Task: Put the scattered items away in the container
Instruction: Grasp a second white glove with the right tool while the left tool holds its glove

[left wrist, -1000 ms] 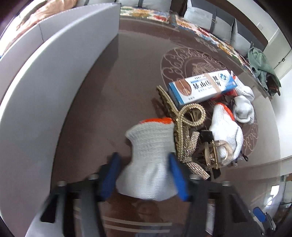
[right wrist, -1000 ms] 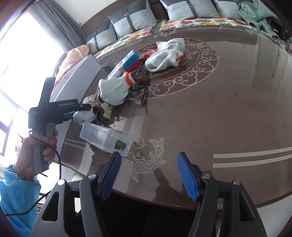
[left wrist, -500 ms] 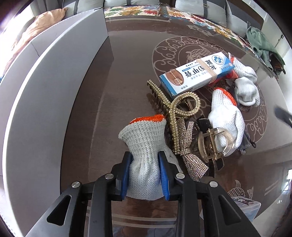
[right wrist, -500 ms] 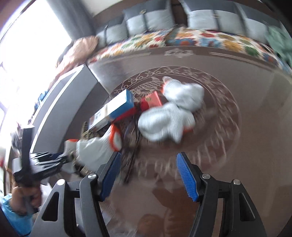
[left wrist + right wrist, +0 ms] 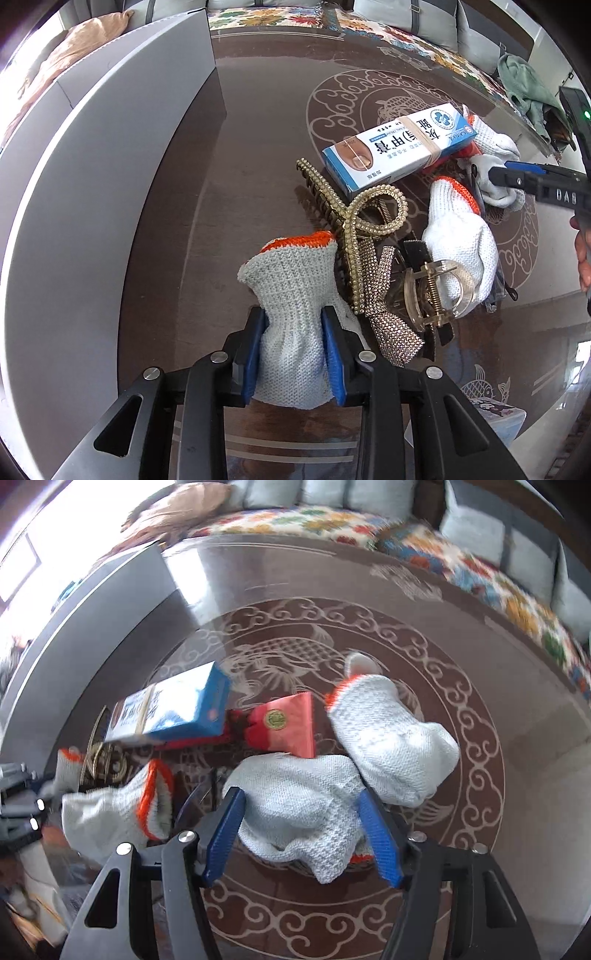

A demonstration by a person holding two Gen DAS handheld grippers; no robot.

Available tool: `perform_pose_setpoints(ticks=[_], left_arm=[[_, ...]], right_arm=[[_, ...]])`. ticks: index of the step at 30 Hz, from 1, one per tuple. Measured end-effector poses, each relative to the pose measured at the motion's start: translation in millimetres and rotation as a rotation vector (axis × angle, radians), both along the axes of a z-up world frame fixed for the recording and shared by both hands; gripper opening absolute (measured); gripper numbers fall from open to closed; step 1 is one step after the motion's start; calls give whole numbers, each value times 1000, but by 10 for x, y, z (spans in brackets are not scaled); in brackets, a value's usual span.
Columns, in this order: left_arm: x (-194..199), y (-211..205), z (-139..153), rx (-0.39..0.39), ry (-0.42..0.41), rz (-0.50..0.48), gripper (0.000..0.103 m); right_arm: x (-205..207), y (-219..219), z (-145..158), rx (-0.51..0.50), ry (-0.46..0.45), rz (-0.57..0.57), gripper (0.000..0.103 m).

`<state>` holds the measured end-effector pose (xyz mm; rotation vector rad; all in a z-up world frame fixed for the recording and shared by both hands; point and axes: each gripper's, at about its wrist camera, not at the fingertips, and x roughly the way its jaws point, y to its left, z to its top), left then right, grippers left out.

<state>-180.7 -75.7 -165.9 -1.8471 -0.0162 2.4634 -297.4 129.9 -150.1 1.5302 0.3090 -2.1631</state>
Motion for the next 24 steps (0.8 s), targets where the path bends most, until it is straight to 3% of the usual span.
perform_pose_setpoints(ticks=[2,6,8,12,17,24], left_arm=[[-6,-6,-8,2,-1,6,35],[-5,-11,-1,5,2,16,35],[28,-20,26,11,9,25,33],[151,-41,124,19,40,38,28],[450,-91,320,54,91,56,27],[714,-174,373,97,94,94,26]], right_arm=[[-36,6,-9,33,-13,-11,44],[10,11,29,80,-13,6,25],[71,58,86,86,1,-1,21],[268,167,250,45,33,-22,20],[690,434,475,-77,65,-84,20],[1356,516,516,-227,87,-162,20]])
